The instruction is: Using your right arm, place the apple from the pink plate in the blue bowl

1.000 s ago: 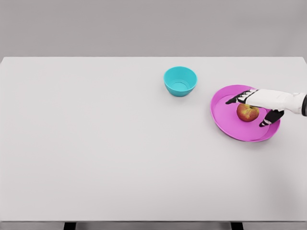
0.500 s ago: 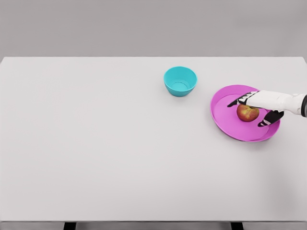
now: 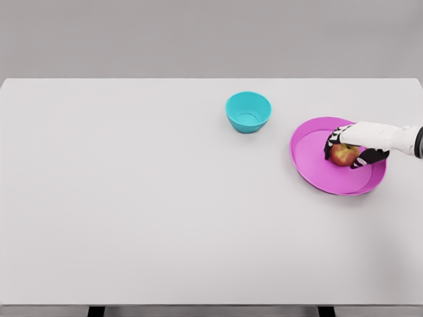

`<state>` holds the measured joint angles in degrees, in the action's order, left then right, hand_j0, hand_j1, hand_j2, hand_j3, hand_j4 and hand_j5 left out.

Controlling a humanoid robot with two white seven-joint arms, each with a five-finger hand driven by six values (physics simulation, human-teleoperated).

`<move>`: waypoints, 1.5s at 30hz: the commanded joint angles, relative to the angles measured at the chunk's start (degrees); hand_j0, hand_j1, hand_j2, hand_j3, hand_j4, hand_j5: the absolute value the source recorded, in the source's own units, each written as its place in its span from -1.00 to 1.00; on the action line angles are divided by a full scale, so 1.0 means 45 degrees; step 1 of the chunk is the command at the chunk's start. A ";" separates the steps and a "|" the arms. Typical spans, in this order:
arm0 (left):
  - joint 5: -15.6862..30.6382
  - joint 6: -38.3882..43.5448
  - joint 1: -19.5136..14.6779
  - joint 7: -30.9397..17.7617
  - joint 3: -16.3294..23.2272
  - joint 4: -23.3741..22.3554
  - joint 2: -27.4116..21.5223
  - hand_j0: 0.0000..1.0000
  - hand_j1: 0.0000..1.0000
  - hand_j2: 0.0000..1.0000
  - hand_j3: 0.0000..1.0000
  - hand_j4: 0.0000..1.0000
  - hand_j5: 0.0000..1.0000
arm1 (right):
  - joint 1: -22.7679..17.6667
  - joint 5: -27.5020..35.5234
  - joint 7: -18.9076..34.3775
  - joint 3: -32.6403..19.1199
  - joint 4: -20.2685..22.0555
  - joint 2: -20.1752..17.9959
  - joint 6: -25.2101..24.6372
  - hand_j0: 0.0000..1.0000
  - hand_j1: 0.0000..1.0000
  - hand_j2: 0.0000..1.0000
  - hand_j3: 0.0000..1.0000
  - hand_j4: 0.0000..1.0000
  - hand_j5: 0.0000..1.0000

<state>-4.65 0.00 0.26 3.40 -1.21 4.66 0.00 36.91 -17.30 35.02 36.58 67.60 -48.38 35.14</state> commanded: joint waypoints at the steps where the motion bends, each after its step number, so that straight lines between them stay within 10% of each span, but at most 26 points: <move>1: -0.0002 0.0001 0.0000 -0.0014 -0.0004 0.0000 -0.0001 1.00 1.00 1.00 1.00 1.00 1.00 | 0.0000 0.0075 -0.0004 -0.0024 0.0017 -0.0012 -0.0031 -0.06 -0.06 -0.06 -0.06 -0.06 -0.06; 45: -0.0002 0.0001 0.0000 0.0006 -0.0004 0.0000 -0.0001 1.00 1.00 1.00 1.00 1.00 1.00 | 0.3301 -0.0824 -0.0004 -0.0200 -0.3186 0.4109 -0.0031 -0.07 -0.07 -0.07 -0.07 -0.07 -0.07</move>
<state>-4.65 0.00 0.26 3.41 -1.23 4.66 0.00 51.85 -21.12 35.05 35.77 53.70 -30.56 35.17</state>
